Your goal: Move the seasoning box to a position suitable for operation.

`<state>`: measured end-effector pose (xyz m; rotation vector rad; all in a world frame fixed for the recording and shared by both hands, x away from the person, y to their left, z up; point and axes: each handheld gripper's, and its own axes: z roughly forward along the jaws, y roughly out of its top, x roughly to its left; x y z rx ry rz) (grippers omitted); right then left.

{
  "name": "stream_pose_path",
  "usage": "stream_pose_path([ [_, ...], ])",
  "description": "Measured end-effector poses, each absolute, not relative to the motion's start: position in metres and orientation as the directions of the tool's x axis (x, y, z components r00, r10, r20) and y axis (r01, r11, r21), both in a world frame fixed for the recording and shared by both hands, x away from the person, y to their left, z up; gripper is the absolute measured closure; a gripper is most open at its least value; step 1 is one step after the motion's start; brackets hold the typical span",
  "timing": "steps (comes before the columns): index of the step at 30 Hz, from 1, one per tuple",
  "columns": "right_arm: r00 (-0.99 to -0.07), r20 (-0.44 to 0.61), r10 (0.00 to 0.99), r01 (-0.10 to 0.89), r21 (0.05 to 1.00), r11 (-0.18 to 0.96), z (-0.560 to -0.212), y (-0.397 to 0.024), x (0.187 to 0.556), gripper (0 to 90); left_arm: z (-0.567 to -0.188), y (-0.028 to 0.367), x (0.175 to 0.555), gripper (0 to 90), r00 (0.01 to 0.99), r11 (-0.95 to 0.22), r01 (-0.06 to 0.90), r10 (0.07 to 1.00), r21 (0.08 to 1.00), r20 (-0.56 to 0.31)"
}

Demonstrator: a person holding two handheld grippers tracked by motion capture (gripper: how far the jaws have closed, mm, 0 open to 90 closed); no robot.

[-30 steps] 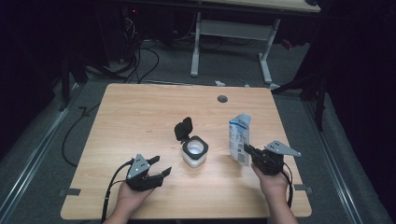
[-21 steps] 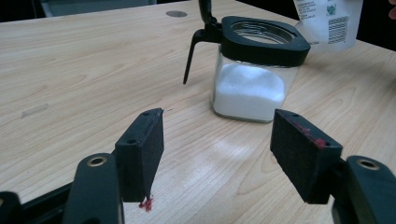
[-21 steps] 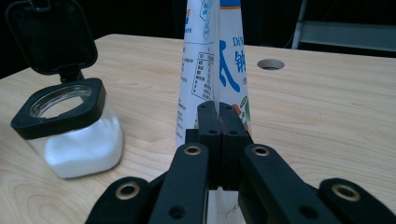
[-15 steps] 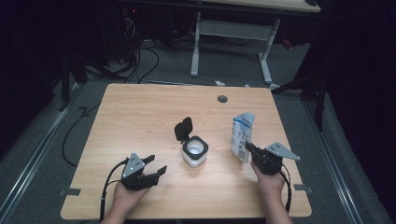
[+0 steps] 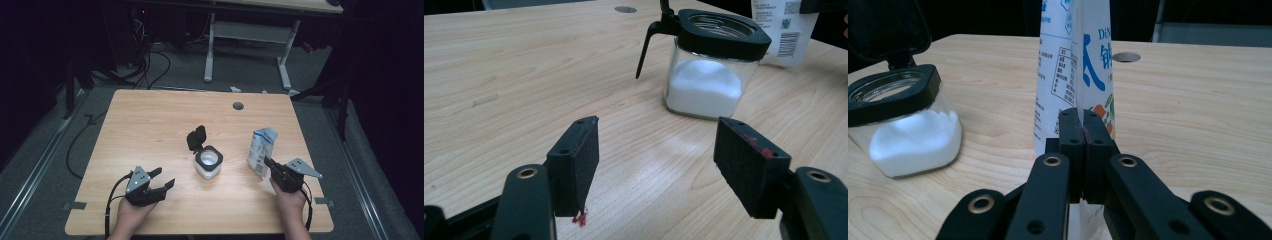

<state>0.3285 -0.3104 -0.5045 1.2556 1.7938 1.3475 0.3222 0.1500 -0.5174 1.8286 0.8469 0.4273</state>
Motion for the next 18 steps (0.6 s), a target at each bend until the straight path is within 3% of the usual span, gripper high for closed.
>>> stream_pose_path([
  [9, -0.394, 0.096, 0.914, 0.368, 0.928, 0.061, -0.5101, -0.3079, 0.3235, 80.3, -0.5223, 0.1505, 0.322, 34.9, 0.68, -0.252, 0.354, 0.731, 0.901, -0.062],
  [18, -0.379, 0.089, 0.921, 0.409, 0.909, 0.08, -0.5121, -0.3052, 0.3226, 61.9, -0.5242, 0.1462, 0.3199, 35.0, 0.691, -0.279, 0.346, 0.722, 0.896, -0.042],
])
